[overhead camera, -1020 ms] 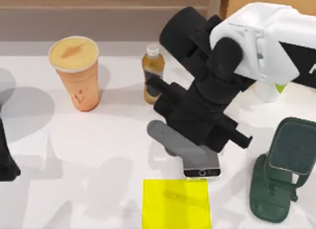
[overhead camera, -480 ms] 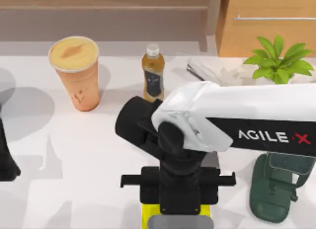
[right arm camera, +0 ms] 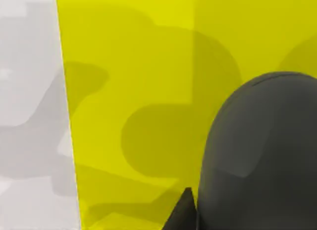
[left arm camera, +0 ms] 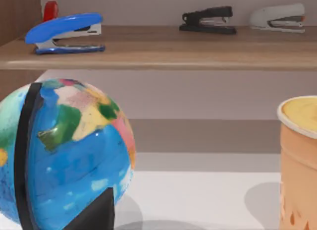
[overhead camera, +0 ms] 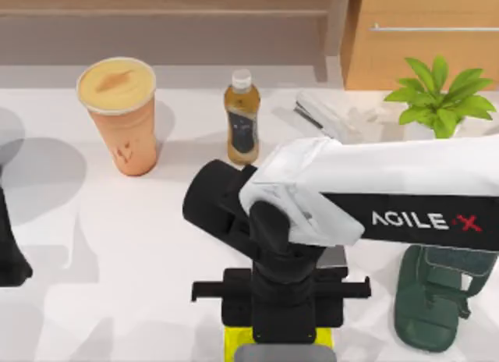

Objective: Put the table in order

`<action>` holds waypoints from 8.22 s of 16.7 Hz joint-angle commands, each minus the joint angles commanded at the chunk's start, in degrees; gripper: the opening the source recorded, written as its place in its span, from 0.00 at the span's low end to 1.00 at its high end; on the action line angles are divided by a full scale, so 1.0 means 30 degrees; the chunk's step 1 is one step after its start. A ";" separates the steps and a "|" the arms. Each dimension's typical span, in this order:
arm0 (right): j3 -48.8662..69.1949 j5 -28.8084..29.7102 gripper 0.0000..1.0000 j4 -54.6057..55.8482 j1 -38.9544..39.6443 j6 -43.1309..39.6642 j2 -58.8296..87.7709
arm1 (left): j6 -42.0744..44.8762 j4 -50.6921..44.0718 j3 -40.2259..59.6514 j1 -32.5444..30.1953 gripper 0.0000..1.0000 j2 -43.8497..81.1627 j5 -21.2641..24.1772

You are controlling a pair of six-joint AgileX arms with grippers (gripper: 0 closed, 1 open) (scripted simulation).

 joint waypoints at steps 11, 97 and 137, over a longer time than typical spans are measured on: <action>-0.0003 0.0000 0.60 0.0004 0.0001 0.0000 0.0002 | 0.0000 0.0000 0.0000 0.0000 1.00 0.0000 0.0000; 0.5034 0.0138 0.00 -0.0585 -0.6308 5.2750 0.4433 | 0.0000 0.0000 0.0000 0.0000 1.00 0.0000 0.0000; -0.8940 2.1381 0.00 -0.7020 0.7157 7.3255 -1.3815 | 0.0000 0.0000 0.0000 0.0000 1.00 0.0000 0.0000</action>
